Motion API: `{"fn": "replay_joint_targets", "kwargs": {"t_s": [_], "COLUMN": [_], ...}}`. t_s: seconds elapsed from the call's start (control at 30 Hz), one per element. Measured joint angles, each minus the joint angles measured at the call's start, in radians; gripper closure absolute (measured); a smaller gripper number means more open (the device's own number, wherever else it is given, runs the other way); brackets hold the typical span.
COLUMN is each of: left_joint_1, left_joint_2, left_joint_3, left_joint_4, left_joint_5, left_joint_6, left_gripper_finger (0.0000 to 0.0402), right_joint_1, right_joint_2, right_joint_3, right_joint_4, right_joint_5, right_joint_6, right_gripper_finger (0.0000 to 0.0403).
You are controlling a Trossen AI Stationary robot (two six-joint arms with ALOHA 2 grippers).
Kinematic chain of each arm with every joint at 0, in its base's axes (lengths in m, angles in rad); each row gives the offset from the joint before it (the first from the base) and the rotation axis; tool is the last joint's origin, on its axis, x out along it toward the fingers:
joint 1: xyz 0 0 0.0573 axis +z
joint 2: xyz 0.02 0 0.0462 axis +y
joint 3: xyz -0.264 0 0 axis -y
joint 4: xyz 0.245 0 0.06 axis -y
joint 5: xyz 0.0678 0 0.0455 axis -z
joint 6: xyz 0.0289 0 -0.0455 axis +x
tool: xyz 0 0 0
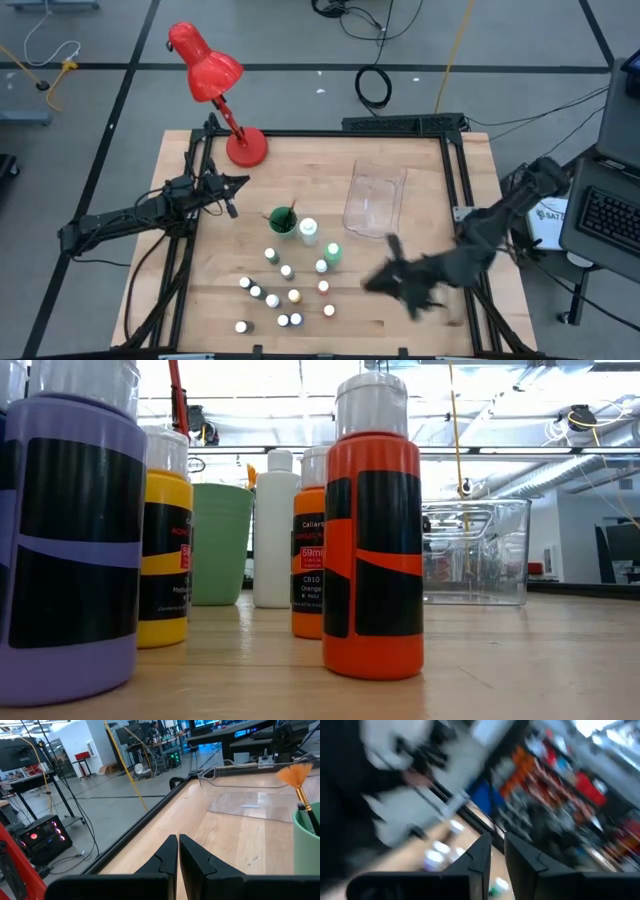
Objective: Pick & Place Paint Supplies
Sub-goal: Put the large green paint bottle into the transparent bin
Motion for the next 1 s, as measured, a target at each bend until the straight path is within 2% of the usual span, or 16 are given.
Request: {"fn": "replay_joint_targets", "kwargs": {"t_s": [0.13,0.23,0.4,0.57,0.77,0.9,1.0], "left_joint_1": [0.0,0.0,0.0,0.0,0.0,0.0,0.0], "left_joint_2": [0.0,0.0,0.0,0.0,0.0,0.0,0.0], "left_joint_3": [0.0,0.0,0.0,0.0,0.0,0.0,0.0], "left_joint_4": [0.01,0.014,0.016,0.018,0.014,0.013,0.013], "left_joint_5": [0.0,0.0,0.0,0.0,0.0,0.0,0.0], "left_joint_6": [-0.01,-0.012,-0.013,-0.01,-0.03,-0.032,-0.029], "left_gripper_finger": [0.038,0.038,0.038,0.038,0.038,0.038,0.038], "right_joint_1": [0.092,0.117,0.095,0.059,0.025,0.005,-0.027], "right_joint_2": [-0.072,-0.078,-0.055,0.022,0.101,0.116,0.115], "right_joint_3": [-0.3,-0.455,-0.615,-0.689,-0.691,-0.691,-0.691], "right_joint_4": [0.352,0.577,0.686,0.768,0.877,0.886,0.895], "right_joint_5": [-0.01,-0.016,-0.011,-0.012,-0.012,-0.012,-0.01], "right_joint_6": [-0.023,-0.04,0.068,0.169,0.142,0.109,0.145], "right_gripper_finger": [0.0359,0.036,0.036,0.036,0.036,0.036,0.036]}}
